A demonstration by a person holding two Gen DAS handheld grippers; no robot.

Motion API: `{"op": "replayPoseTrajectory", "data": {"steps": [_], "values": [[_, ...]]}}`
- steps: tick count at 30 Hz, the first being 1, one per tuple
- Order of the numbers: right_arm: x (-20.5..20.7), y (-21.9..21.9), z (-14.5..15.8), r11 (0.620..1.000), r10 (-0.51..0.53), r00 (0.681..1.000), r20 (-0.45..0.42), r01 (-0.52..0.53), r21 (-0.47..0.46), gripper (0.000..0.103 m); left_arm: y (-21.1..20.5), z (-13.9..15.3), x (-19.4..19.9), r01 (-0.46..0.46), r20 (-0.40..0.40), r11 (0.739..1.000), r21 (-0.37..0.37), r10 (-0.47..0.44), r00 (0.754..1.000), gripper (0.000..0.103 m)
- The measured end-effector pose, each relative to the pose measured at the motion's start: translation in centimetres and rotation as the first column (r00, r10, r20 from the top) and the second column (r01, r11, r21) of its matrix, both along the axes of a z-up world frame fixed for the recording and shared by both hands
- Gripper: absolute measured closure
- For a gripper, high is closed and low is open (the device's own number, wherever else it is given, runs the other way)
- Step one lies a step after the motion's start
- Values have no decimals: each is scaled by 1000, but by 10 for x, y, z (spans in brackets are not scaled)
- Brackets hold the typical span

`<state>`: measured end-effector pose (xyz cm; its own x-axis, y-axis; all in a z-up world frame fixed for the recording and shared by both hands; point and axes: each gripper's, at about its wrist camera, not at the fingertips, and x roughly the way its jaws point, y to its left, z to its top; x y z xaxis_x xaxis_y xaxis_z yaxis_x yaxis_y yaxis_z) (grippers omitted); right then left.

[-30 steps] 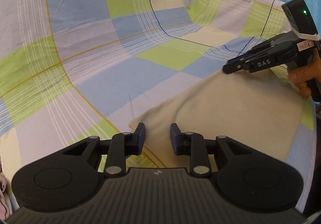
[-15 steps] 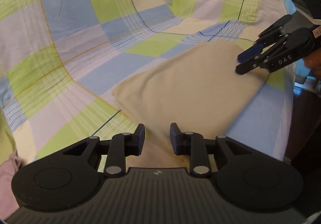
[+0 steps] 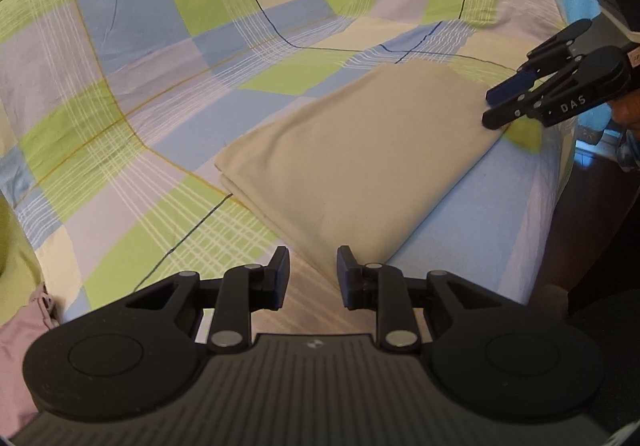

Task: Fold clothes
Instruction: 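Press the folded beige tank top flat with the open right gripper, then grasp the folded tank top edge with the left gripper while the right gripper grasps beside it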

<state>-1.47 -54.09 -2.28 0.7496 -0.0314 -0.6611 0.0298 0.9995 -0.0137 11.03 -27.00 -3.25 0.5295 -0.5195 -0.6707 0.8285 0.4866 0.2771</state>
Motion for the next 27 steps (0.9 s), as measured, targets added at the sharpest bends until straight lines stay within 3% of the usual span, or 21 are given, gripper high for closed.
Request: {"op": "replayPoseTrajectory", "data": {"steps": [13, 16, 19, 22, 27], "values": [[-12, 8, -2, 996, 45, 999, -27, -47, -77, 60, -13, 3, -8, -23, 2, 997, 67, 22, 1000, 82], [-15, 16, -1, 987, 72, 997, -23, -74, -144, 56, -12, 8, -20, 5, 54, 998, 70, -8, 998, 71], [-18, 35, -1, 950, 150, 988, -27, -151, -274, 54, -7, 10, -43, 115, 128, 990, 86, -125, 984, 61], [-17, 57, -5, 891, 244, 969, -51, -244, -382, 54, -10, -5, -62, 201, 194, 962, 184, -236, 952, 61], [-9, 80, -11, 782, 350, 934, -76, -336, -526, 54, -29, -29, -68, 240, 243, 936, 259, -303, 921, 61]]}}
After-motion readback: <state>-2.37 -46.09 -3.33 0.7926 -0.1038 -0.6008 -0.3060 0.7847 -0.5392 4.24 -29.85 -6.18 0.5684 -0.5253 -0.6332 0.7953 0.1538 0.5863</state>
